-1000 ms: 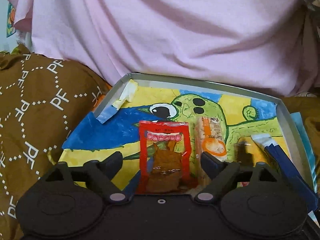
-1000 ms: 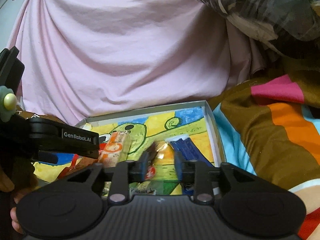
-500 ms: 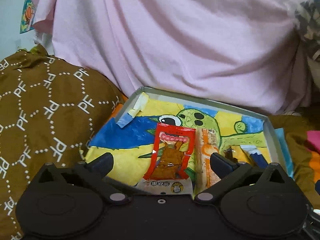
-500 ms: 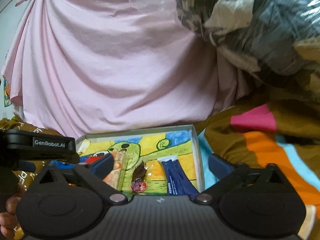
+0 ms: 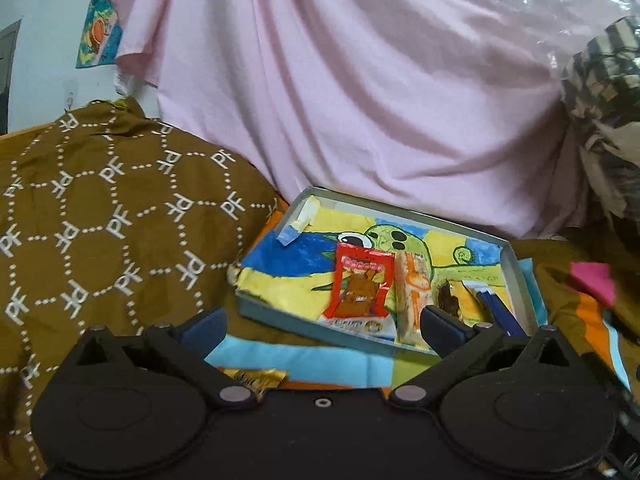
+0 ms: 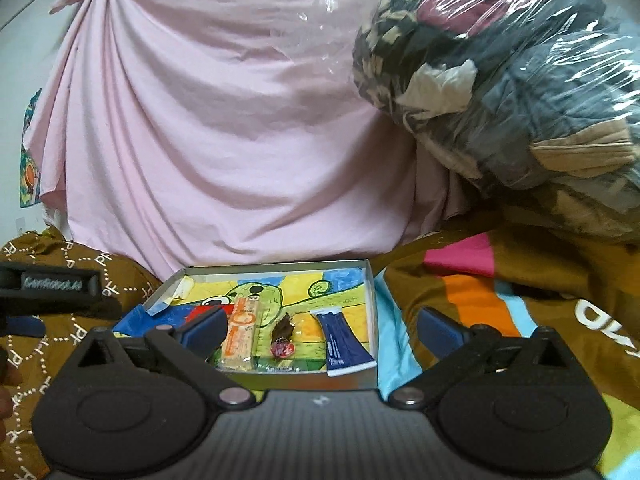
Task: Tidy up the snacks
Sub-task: 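Open both tools and withdraw them from the tray toward the snack pile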
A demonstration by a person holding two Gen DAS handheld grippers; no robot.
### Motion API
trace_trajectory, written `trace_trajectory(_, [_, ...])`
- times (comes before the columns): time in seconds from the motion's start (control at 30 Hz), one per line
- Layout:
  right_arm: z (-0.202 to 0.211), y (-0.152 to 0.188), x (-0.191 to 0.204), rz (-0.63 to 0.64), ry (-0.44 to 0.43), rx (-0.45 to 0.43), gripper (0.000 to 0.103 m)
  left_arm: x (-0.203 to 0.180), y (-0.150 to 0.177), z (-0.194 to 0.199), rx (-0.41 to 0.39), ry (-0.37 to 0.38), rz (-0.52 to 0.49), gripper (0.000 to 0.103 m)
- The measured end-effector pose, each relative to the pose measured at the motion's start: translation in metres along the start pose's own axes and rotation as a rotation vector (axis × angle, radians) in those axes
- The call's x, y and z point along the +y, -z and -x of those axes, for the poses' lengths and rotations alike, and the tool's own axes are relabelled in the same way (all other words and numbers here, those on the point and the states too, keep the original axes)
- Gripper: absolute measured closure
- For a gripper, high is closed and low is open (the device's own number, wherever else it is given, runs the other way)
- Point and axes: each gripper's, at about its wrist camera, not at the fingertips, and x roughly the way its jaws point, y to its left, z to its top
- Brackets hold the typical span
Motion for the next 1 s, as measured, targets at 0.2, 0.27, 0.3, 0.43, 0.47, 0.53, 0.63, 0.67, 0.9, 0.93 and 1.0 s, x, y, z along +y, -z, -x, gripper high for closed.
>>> trace_trajectory(0.2, [0.03, 0.0, 0.004, -0.011, 0.0, -0.008, 0.0, 0.018, 0.021, 0.03, -0.011, -0.006, -0.017, 0.001])
trace_trajectory(0.27, [0.039, 0.002, 0.006, -0.011, 0.001, -0.005, 0.0, 0.024, 0.027, 0.038, -0.013, -0.01, -0.034, 0.001])
trace_trajectory(0.3, [0.044, 0.004, 0.007, -0.006, -0.001, -0.003, 0.0, 0.027, 0.03, 0.042, -0.015, -0.013, -0.042, 0.001])
trace_trajectory(0.43, [0.06, 0.012, 0.015, 0.017, -0.013, 0.021, 0.0, 0.039, 0.043, 0.056, -0.013, -0.002, -0.07, 0.001])
trace_trajectory(0.47, [0.064, 0.014, 0.018, 0.019, -0.019, 0.029, 0.0, 0.041, 0.047, 0.06, -0.01, 0.003, -0.081, 0.001])
trace_trajectory(0.53, [0.071, 0.018, 0.023, 0.022, -0.029, 0.046, 0.0, 0.046, 0.054, 0.067, -0.008, 0.013, -0.102, 0.001])
trace_trajectory(0.63, [0.08, 0.026, 0.031, 0.024, -0.053, 0.092, 0.0, 0.054, 0.065, 0.074, 0.005, 0.031, -0.122, 0.001])
trace_trajectory(0.67, [0.083, 0.03, 0.033, 0.027, -0.061, 0.105, 0.0, 0.055, 0.069, 0.075, 0.011, 0.036, -0.129, 0.001])
trace_trajectory(0.9, [0.094, 0.052, 0.047, 0.083, -0.065, 0.191, 0.0, 0.064, 0.091, 0.082, 0.046, 0.059, -0.174, 0.001])
trace_trajectory(0.93, [0.095, 0.054, 0.048, 0.085, -0.066, 0.203, 0.0, 0.065, 0.094, 0.082, 0.055, 0.059, -0.186, 0.001])
trace_trajectory(1.0, [0.097, 0.059, 0.049, 0.09, -0.066, 0.226, 0.0, 0.067, 0.1, 0.082, 0.076, 0.055, -0.206, 0.001])
